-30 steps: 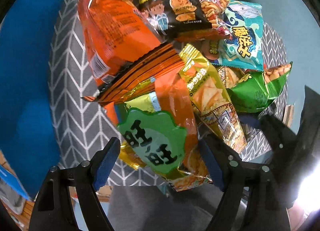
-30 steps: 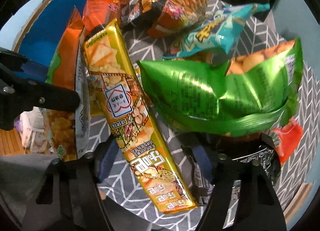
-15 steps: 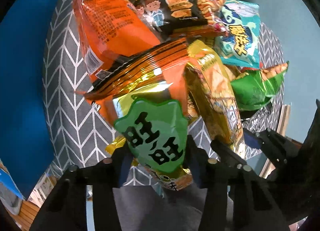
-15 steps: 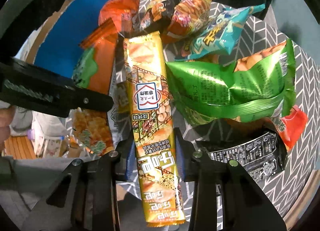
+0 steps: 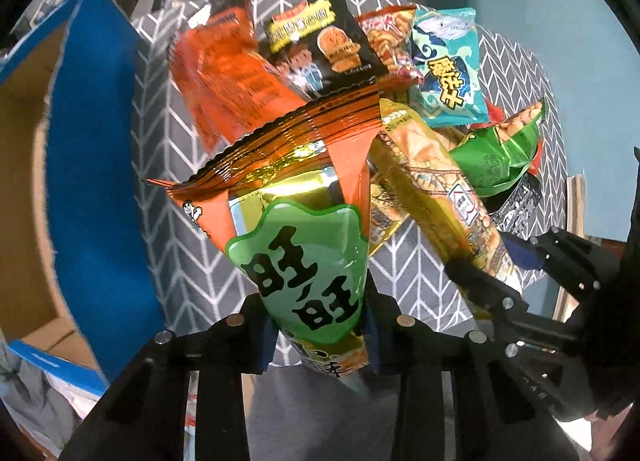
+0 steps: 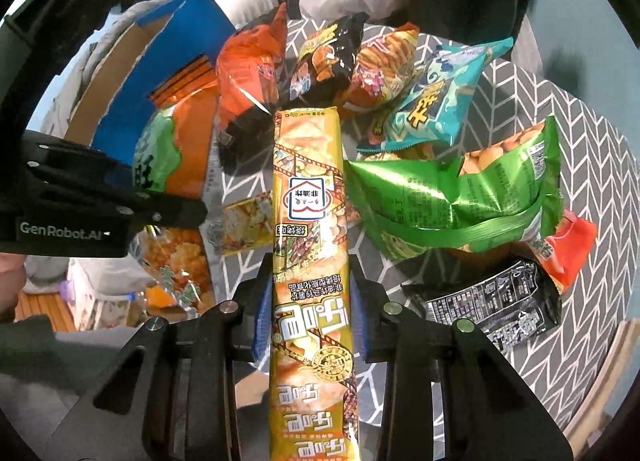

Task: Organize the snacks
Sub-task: 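Carry both packets into the cardboard box and open both tools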

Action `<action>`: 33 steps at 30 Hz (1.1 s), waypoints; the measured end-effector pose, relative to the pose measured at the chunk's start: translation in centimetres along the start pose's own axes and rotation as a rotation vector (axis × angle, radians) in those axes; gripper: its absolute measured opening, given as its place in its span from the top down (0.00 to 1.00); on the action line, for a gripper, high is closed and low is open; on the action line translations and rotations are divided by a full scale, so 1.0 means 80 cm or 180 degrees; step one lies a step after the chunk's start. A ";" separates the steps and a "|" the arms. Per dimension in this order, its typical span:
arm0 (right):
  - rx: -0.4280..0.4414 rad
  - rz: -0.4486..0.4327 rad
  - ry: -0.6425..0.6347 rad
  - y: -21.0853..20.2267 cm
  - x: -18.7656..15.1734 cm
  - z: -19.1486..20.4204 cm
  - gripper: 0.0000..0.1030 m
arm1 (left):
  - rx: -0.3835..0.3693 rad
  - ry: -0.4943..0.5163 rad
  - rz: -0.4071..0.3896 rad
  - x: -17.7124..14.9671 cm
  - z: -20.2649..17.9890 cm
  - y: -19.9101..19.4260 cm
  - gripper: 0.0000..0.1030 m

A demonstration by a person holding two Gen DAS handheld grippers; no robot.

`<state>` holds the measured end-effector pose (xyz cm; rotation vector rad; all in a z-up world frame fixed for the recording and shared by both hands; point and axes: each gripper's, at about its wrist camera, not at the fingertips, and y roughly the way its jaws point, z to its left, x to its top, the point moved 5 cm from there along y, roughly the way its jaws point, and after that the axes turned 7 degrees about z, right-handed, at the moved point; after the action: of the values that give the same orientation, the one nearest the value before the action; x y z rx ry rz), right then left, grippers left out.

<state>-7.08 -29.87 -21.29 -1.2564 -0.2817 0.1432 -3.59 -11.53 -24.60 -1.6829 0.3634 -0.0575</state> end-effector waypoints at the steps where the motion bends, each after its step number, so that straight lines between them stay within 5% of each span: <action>1: -0.0002 -0.0009 0.0009 -0.003 -0.003 0.000 0.69 | 0.0024 0.0014 -0.0016 -0.002 0.006 -0.003 0.66; 14: -0.0165 -0.0140 -0.0031 -0.054 0.013 0.018 0.69 | 0.0253 0.0185 -0.0256 -0.014 0.029 -0.052 0.66; 33: -0.0165 -0.0347 -0.0228 -0.093 0.083 0.095 0.69 | 0.0272 0.0216 -0.0594 -0.026 0.069 -0.138 0.66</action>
<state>-3.28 -23.48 -11.19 -1.2857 -0.4172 0.0879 -1.95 -4.55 -14.37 -1.6290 0.2504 -0.2653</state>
